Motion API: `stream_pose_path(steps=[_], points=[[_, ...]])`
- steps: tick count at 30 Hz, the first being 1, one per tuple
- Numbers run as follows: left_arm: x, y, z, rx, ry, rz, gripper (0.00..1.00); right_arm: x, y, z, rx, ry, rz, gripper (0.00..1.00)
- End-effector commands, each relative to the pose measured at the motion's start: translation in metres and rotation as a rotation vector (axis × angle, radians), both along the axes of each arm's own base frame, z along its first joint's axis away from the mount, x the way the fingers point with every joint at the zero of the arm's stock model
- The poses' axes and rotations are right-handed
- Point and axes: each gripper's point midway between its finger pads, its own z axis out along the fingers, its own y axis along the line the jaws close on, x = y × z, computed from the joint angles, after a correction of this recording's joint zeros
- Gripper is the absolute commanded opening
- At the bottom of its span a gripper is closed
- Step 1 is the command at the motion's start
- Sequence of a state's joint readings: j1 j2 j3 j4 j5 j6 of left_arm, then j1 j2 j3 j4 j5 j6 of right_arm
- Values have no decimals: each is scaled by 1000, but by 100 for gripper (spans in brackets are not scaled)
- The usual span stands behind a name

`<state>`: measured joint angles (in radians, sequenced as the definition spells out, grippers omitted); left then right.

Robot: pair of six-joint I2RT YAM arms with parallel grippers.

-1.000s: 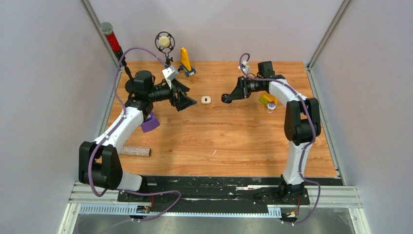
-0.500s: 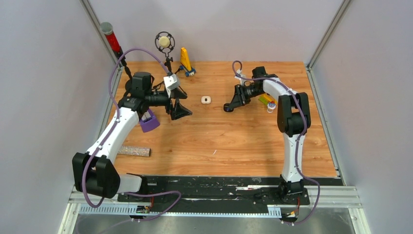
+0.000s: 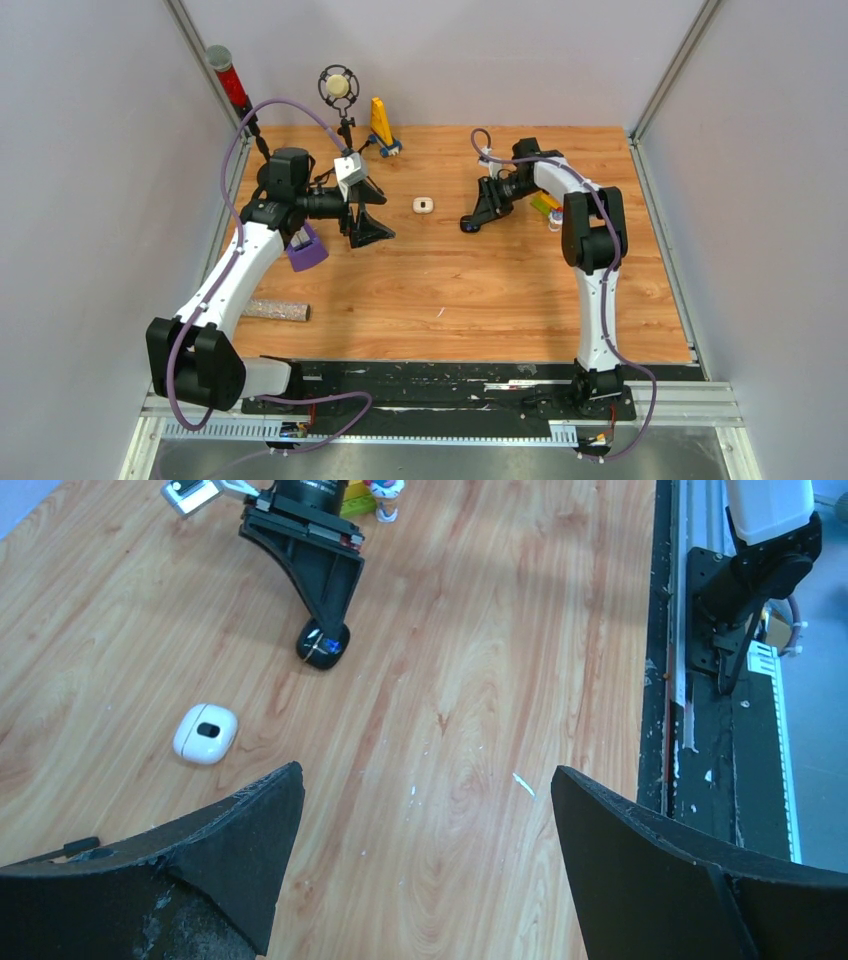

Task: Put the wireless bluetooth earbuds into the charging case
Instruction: Place the charging case at the center of the board.

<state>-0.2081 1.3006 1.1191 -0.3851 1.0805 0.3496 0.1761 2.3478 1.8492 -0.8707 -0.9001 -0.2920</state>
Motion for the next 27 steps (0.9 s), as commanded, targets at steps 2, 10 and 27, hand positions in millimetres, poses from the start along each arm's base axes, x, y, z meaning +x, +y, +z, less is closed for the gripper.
stream_pose_path(steps=[2, 10, 27], points=[[-10, -1, 17, -32, -23, -29, 100, 13, -6, -11, -71, -51, 10, 36], [-11, -1, 20, -37, -27, -31, 100, 25, -13, -8, -131, -107, -3, 46], [0, 26, 34, 97, -134, 131, 100, 40, -53, 159, -364, -570, -135, 98]])
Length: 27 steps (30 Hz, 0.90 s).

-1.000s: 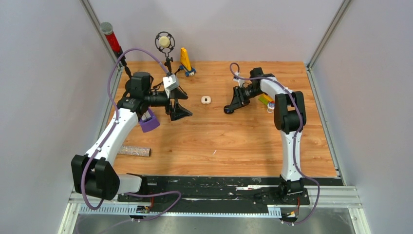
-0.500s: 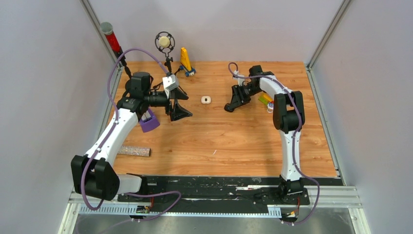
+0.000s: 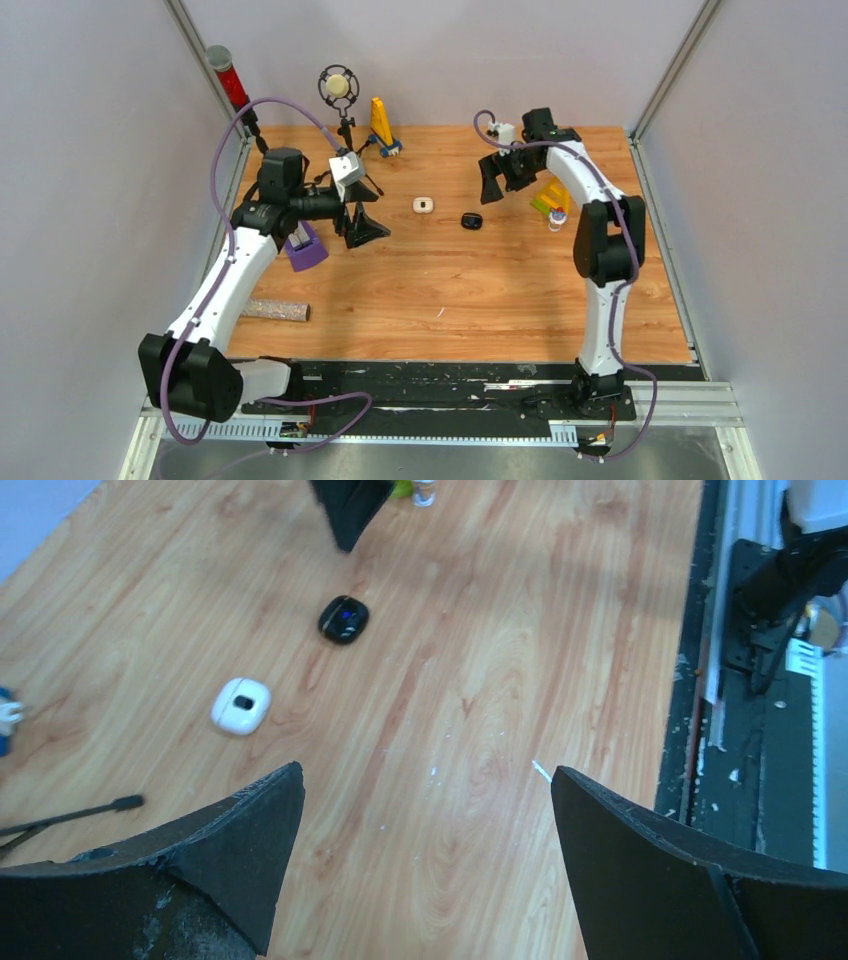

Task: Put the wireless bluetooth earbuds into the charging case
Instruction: Place the charging case at the center of the board, then reset both arms

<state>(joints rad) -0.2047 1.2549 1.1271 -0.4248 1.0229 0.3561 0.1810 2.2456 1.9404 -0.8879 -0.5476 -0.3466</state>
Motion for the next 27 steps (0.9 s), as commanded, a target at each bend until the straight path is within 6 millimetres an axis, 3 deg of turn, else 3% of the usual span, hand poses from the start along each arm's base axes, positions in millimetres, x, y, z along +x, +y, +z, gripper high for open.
stream_pose_path(steps=[1, 5, 8, 12, 13, 16, 20, 22, 25, 27], points=[[1, 22, 39, 87, -155, 96, 100, -14, -18, 143, -86, -352, -42, 100], [11, 58, 62, 196, -211, 338, 100, -57, -45, 225, -108, -597, -153, 100], [10, 85, 82, 220, -237, 521, 100, -103, -61, 271, -85, -785, -193, 100], [2, 121, 100, 224, -267, 757, 100, -176, -76, 323, 21, -1040, -253, 100], [2, 132, 103, 222, -264, 832, 100, -205, -83, 346, 68, -1143, -281, 100], [-11, 150, 114, 200, -306, 933, 100, -255, -97, 360, 137, -1215, -347, 100], [-25, 170, 117, 187, -352, 1038, 100, -290, -122, 367, 152, -1253, -489, 100], [-31, 171, 112, 175, -358, 1043, 100, -299, -129, 363, 123, -1271, -505, 100], [-34, 169, 105, 153, -356, 1037, 100, -297, -137, 352, 84, -1273, -536, 100], [-31, 168, 89, 162, -339, 1034, 100, -291, -135, 342, 57, -1270, -506, 100]])
